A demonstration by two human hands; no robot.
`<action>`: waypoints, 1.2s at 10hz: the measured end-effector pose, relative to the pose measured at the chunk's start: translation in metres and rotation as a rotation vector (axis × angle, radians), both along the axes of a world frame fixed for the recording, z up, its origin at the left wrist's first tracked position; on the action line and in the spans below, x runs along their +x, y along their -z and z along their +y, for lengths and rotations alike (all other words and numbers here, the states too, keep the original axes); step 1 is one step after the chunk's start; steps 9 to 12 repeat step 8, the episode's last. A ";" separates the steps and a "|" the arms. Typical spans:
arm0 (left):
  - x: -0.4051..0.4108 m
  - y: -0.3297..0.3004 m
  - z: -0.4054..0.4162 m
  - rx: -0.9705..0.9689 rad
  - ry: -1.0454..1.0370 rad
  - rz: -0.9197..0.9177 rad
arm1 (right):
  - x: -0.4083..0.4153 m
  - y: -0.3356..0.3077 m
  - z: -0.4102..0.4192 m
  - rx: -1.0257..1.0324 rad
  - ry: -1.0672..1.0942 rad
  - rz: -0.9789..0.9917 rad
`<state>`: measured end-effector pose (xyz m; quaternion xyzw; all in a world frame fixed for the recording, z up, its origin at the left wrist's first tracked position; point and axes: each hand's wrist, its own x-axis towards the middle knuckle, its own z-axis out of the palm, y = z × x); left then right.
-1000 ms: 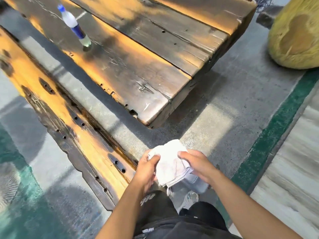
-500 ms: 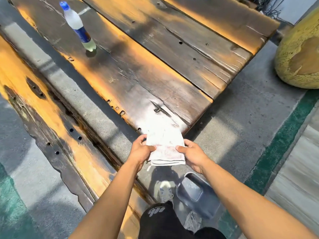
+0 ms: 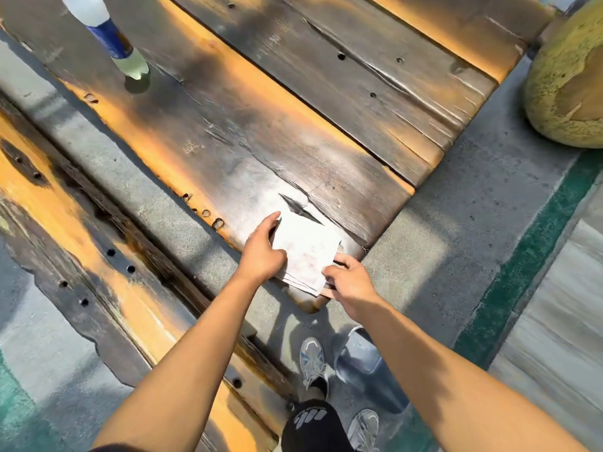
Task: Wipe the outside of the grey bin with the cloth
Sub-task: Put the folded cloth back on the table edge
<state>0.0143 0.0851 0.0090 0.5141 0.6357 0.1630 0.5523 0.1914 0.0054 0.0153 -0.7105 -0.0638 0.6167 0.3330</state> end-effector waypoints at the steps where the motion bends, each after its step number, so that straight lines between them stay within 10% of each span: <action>1: -0.007 0.010 -0.020 0.230 0.225 0.328 | -0.002 0.005 -0.009 -0.025 -0.054 -0.020; 4: -0.010 0.015 -0.051 0.386 0.208 0.610 | -0.004 0.013 -0.008 -0.077 -0.127 -0.183; 12: -0.002 0.005 -0.085 0.301 0.070 0.617 | 0.001 0.008 -0.057 -0.084 -0.225 -0.146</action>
